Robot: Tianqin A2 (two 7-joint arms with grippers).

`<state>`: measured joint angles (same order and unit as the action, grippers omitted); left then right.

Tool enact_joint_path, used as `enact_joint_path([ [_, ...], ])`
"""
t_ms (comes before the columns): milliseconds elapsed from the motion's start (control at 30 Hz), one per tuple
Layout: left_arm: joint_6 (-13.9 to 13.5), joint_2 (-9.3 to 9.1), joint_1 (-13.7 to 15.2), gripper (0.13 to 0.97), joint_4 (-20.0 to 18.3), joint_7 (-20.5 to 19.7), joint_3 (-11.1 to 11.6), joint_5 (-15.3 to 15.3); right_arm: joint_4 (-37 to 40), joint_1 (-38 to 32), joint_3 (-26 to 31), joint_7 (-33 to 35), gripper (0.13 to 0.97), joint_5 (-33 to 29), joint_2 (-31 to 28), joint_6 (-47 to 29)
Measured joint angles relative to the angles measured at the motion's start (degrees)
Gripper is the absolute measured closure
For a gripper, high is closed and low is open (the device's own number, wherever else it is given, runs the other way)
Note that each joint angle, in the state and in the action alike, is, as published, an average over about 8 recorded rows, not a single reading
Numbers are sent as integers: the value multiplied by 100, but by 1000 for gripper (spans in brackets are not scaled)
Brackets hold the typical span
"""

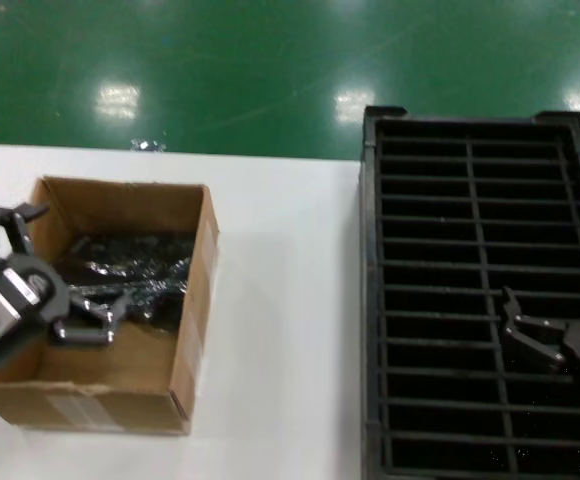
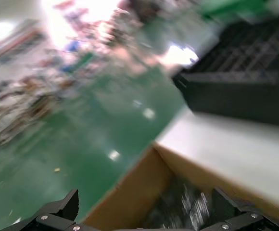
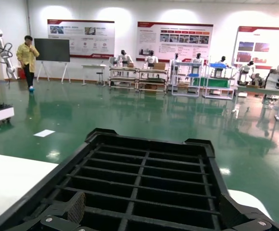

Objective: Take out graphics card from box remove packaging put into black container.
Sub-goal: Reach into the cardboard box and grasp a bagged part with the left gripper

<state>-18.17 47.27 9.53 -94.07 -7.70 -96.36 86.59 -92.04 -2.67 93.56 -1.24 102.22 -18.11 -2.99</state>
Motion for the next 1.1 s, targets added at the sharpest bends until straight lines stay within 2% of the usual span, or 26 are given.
enact_joint_path([
  [100,-676,301,536,132,359,146,-329,-447,0,0,0,0,129,0,0,0],
  [167,-1096,378,920,132,634,294,-575,-716,0,0,0,0,129,0,0,0],
  [267,-1556,324,1497,132,1078,556,-930,-1135,0,0,0,0,129,0,0,0],
  [367,-1777,133,1992,137,1495,827,-1219,-1549,0,0,0,0,129,0,0,0],
  [500,-1794,-207,2473,147,1978,1209,-1504,-2014,0,0,0,0,129,0,0,0],
  [700,-1554,-657,2853,185,2554,1778,-1742,-2358,0,0,0,0,129,0,0,0],
  [900,-1319,-923,3023,240,3007,2210,-1811,-2389,0,0,0,0,129,0,0,0],
  [1100,-1237,-1016,3056,356,3257,2481,-1797,-2234,0,0,0,0,129,0,0,0],
])
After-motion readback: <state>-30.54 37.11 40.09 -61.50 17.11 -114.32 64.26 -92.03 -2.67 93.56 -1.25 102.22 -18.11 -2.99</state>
